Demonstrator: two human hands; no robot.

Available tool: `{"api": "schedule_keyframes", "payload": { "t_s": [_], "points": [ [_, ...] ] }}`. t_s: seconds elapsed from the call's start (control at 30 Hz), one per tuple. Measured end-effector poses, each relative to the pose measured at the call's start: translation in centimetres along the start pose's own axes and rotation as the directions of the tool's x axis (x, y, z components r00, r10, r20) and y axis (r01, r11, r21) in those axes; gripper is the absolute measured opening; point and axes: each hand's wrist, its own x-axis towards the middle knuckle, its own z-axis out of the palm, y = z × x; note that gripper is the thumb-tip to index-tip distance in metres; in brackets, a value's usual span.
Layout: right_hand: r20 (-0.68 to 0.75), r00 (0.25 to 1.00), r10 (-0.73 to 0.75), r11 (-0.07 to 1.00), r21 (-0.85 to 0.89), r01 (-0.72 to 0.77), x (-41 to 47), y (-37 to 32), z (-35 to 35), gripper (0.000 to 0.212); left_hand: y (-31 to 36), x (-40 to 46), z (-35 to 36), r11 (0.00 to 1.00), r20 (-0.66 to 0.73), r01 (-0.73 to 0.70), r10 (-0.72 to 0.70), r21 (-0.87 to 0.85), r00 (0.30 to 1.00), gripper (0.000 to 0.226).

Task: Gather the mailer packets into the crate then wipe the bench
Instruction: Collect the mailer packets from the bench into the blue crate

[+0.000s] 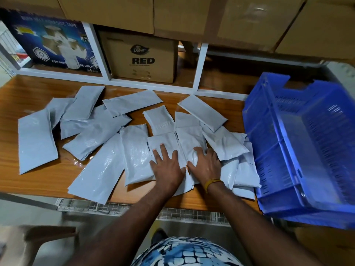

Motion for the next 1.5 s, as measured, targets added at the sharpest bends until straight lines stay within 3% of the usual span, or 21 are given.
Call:
{"api": "schedule_keyframes", "payload": {
  "t_s": [0.33,0.57,0.77,1.07,1.3,1.5],
  "points": [
    [-0.039,0.999,0.004,1.0,-0.01,-0.004,0.2,0.3,0.4,0.052,-0.4,-0.2,0.8,0.997,-0.1,-0.059,0.054,-0.047,0.994,0.05],
    [-0.04,0.999,0.015,1.0,0.027,-0.014,0.2,0.2,1.1,0.043,-1.5,-0.4,0.7,0.998,-0.11,-0.001,-0.006,-0.061,0.994,0.062],
    [-0.059,0.998,-0.027,0.999,0.046,0.03,0.8,-0.1,0.6,0.019,-1.8,0.6,-0.3,0.998,-0.154,-0.021,0.01,-0.066,0.988,0.044],
    [-0.245,0.967,-0.069,0.944,0.298,0.143,-0.2,0.3,1.0,0.01,-2.6,0.1,0.0,0.986,-0.205,0.006,-0.041,-0.168,0.978,0.059],
    [-0.33,0.934,-0.136,0.855,0.438,0.278,-0.5,-1.1,-0.2,0.014,-3.4,0.6,-0.7,0.946,-0.269,-0.033,-0.058,-0.322,0.961,0.045],
    [-0.397,0.917,-0.043,0.758,0.585,0.29,-0.5,-2.5,-3.1,0.011,-3.2,0.2,-3.5,0.874,-0.406,-0.099,-0.118,-0.476,0.906,0.045]
  ]
}}
